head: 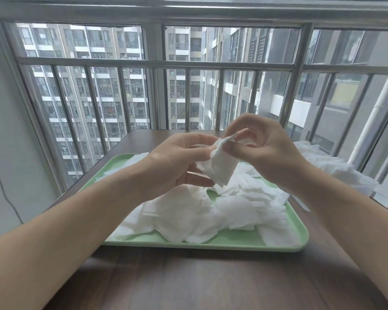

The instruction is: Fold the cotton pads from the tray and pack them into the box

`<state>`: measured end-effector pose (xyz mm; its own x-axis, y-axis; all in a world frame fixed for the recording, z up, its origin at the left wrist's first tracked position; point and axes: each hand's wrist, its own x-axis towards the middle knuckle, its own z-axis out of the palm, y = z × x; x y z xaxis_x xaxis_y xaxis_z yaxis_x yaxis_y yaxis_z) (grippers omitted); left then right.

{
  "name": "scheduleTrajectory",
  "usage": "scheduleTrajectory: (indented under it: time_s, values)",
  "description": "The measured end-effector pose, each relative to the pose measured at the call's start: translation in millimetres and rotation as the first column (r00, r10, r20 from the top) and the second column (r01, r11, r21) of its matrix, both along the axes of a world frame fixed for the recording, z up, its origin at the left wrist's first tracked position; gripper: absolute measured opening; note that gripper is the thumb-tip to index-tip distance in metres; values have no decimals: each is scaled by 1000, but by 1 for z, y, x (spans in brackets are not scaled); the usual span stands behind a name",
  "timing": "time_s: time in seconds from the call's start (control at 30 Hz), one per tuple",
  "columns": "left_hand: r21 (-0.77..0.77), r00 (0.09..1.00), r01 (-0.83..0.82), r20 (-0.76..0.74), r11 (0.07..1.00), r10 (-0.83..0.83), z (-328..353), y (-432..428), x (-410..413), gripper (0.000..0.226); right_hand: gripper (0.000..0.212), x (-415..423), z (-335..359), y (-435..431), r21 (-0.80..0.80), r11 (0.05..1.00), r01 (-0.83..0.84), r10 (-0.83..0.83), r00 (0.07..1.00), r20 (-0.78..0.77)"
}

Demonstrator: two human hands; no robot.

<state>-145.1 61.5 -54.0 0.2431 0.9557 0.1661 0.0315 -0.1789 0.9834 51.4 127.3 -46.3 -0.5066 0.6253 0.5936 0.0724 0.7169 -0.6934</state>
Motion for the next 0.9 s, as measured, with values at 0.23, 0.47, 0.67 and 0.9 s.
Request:
scheduleTrajectory:
  time_s: [0.23, 0.47, 0.67, 0.9]
  values:
    - [-43, 998, 1, 59, 999, 1, 4, 0, 3, 27, 17, -1, -1, 0, 60, 993, 99, -100, 995, 14]
    - [68, 998, 36, -53, 997, -32, -2, 2, -1, 58, 11, -2, -2, 2, 14, 984, 178, -177, 984, -6]
    - [63, 999, -7, -41, 998, 10, 0, 3, -1, 49, 5, 0, 3, 3, -169, 969, 179, -204, 969, -140]
    - [50, 992, -123, 50, 991, 120, -3, 6, 1, 47, 12, 4, 10, 0, -416, 907, -68, -61, 955, -291]
